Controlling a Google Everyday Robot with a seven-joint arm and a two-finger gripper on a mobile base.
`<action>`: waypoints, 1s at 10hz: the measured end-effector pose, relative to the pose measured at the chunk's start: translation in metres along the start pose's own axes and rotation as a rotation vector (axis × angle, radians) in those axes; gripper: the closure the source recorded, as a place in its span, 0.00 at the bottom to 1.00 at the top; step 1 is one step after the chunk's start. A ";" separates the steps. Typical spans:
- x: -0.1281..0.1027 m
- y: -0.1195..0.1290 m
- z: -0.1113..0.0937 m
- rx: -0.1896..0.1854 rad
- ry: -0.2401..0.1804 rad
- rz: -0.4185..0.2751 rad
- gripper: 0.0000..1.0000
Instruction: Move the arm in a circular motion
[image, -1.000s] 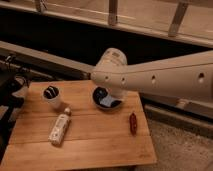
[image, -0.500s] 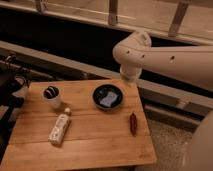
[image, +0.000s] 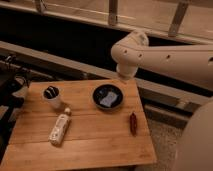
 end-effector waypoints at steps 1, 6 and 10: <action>-0.007 0.001 0.000 0.011 -0.002 -0.005 1.00; -0.041 0.004 0.002 0.051 -0.015 -0.055 1.00; -0.040 0.009 0.001 0.069 -0.001 -0.082 1.00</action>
